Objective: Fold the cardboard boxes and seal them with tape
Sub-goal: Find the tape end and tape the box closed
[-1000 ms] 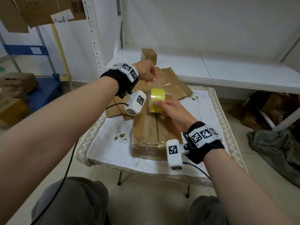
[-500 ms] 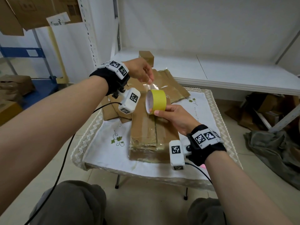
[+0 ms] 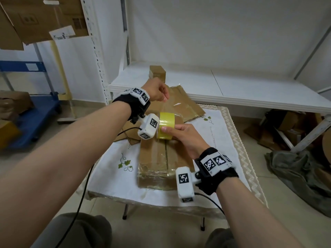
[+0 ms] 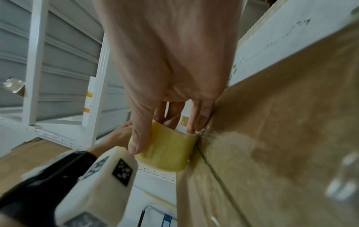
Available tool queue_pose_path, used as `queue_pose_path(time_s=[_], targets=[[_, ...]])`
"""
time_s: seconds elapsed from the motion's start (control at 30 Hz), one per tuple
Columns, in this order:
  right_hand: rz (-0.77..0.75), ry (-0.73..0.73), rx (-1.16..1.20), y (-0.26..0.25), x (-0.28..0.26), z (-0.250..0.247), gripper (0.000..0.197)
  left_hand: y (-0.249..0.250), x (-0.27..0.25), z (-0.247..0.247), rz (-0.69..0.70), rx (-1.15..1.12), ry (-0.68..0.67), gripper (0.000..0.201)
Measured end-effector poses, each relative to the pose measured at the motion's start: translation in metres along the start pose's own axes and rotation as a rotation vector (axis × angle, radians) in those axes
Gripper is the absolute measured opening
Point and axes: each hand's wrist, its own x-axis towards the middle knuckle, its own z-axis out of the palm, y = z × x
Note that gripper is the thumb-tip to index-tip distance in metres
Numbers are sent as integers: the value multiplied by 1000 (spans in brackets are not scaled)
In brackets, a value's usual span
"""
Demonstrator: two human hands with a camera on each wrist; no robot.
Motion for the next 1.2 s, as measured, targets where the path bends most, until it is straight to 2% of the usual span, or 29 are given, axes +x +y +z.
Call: queue_pose_path(time_s=[0.2, 0.63, 1.2], targets=[[24, -129, -42, 4, -4, -10, 32, -15, 20, 1, -37, 64, -63, 18], [69, -148, -55, 2, 6, -18, 27, -44, 42, 25, 0, -46, -250, 20], [104, -175, -33, 0, 6, -21, 27, -49, 43, 30, -25, 1, -300, 16]])
